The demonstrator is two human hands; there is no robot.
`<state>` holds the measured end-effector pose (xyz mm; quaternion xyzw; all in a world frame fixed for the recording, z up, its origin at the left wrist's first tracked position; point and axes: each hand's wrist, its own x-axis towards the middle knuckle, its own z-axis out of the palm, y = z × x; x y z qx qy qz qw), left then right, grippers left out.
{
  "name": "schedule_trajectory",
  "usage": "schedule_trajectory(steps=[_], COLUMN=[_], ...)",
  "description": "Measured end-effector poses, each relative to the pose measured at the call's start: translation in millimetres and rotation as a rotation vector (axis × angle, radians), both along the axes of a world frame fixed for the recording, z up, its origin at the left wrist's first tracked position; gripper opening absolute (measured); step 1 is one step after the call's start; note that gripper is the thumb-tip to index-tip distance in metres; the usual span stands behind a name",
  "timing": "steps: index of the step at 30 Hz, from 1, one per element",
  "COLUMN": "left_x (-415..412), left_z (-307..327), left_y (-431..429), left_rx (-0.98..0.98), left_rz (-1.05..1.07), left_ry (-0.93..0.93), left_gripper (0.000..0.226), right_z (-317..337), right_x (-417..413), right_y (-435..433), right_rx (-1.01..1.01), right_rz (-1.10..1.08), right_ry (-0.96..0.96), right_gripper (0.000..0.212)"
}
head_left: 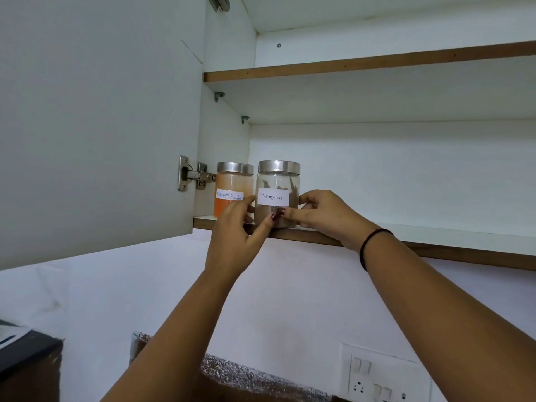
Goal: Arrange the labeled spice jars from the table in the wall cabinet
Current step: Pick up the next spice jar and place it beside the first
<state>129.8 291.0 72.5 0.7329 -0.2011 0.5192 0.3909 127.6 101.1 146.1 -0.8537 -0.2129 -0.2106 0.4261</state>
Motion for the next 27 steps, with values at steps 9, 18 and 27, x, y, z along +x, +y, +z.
schedule_trajectory(steps=[9, 18, 27], left_x=[1, -2, 1], left_z=[1, 8, 10], left_y=[-10, -12, -15], left_rx=[-0.034, -0.061, -0.066], left_rz=[0.132, 0.198, 0.245], left_ry=[-0.02, 0.004, 0.019], left_gripper=[0.045, 0.038, 0.023], right_z=[-3, -5, -8], right_x=[7, 15, 12], right_y=[7, 11, 14], right_rx=[0.009, -0.001, -0.02], right_rz=[-0.12, -0.142, -0.19], right_ry=[-0.059, -0.046, -0.096], right_gripper=[0.065, 0.069, 0.048])
